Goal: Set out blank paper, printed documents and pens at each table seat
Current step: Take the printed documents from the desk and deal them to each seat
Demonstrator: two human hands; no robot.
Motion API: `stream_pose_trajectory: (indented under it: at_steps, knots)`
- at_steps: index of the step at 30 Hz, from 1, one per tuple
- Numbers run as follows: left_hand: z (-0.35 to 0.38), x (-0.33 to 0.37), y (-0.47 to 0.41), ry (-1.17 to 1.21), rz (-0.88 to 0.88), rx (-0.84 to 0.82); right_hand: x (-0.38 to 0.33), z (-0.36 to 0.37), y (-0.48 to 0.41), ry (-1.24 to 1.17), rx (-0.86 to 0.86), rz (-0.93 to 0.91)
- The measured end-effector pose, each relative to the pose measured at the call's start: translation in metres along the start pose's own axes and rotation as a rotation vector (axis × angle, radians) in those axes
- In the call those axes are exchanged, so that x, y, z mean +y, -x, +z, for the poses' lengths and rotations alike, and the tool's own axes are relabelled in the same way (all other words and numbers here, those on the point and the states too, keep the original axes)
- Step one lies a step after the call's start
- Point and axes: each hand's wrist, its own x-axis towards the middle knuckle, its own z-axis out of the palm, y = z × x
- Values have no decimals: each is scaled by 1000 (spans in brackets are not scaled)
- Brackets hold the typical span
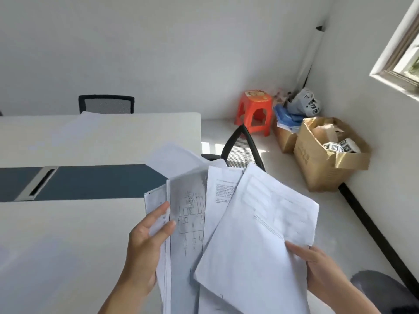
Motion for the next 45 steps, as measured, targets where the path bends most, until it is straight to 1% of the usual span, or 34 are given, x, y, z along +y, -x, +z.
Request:
stream_pose_trajectory:
  at_steps: [5, 9, 12, 15, 18, 22, 24, 27, 30, 33, 37, 39, 41, 42, 43, 44, 45]
  knots:
    - [-25, 4, -15, 72, -8, 195, -19, 44, -67, 162, -215, 105]
    - [-44, 3, -20, 79, -21, 471, -39, 80, -134, 319, -298, 129]
    - [-49, 5, -18, 85, -18, 658, -57, 115, -191, 451, -416, 138]
    - [-38, 7, -16, 97, -7, 853, -65, 153, -254, 582, -407, 128]
    - [-19, 9, -18, 125, -13, 1012, -69, 199, -303, 646, -461, 132]
    - [6, 9, -15, 168, -50, 1154, -65, 256, -341, 691, -505, 205]
    - [17, 13, -10, 182, -47, 1203, -54, 276, -356, 784, -494, 186]
    - [31, 14, 0, 209, -50, 1242, -27, 291, -376, 957, -483, 152]
    - [40, 11, 5, 233, -53, 1260, -3, 300, -388, 1121, -415, 138]
    - [42, 10, 4, 235, -45, 1229, 15, 304, -397, 1201, -374, 162]
    - [33, 11, -6, 235, -55, 1167, 14, 302, -403, 1281, -394, 139]
    - [29, 18, -14, 245, -46, 1107, 0, 298, -398, 1332, -406, 79]
    - [22, 24, -23, 240, -39, 1029, -17, 294, -390, 1434, -426, -53]
    - [18, 27, -28, 229, -35, 985, -28, 293, -381, 1445, -437, -131]
    - [15, 30, -33, 214, -28, 941, -38, 293, -370, 1394, -467, -179]
    - [11, 34, -38, 200, -20, 893, -47, 292, -355, 1263, -521, -176]
    - [8, 38, -44, 190, -11, 843, -59, 290, -336, 1092, -588, -119]
